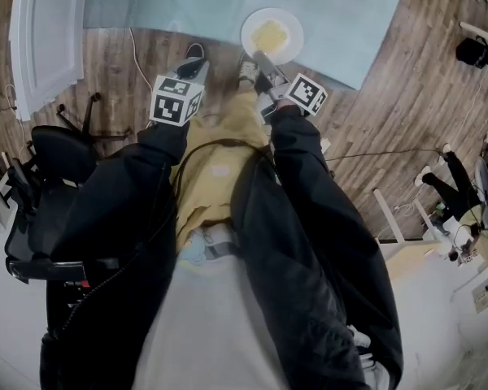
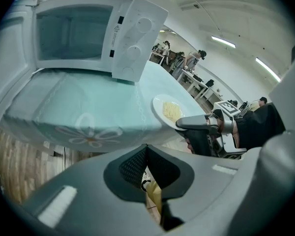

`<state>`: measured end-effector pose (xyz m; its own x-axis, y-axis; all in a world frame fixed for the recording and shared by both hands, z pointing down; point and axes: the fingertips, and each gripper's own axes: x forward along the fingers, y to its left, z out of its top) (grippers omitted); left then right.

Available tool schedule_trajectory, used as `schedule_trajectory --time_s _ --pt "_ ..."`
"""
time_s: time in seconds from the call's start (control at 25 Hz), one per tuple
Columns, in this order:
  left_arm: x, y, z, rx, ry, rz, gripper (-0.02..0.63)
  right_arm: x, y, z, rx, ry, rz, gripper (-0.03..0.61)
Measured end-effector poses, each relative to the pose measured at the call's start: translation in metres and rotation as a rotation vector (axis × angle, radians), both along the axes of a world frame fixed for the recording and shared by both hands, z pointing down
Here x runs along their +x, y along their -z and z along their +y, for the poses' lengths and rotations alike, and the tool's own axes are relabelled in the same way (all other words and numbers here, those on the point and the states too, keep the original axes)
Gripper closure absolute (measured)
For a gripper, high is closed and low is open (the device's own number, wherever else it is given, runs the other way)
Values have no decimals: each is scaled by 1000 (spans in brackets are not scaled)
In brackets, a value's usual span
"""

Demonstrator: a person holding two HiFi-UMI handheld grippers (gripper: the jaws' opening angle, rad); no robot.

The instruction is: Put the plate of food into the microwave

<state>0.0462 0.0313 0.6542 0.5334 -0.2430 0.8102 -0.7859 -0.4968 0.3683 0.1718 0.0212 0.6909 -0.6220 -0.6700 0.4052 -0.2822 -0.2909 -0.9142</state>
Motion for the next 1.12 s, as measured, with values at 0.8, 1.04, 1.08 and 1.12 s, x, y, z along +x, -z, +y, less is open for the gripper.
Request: schedule_trajectory --time_s 0.8,1.04,1.08,1.12 --pt "-58 4 -7 4 149 20 617 -73 26 -1 97 161 -132 568" --pt "-79 5 -10 11 222 30 617 -110 33 -11 104 252 -167 568" --pt "-83 5 -11 12 234 32 617 -115 34 -13 104 266 -171 568" --pt "-86 5 -12 14 244 34 617 -120 36 -15 105 279 -175 568"
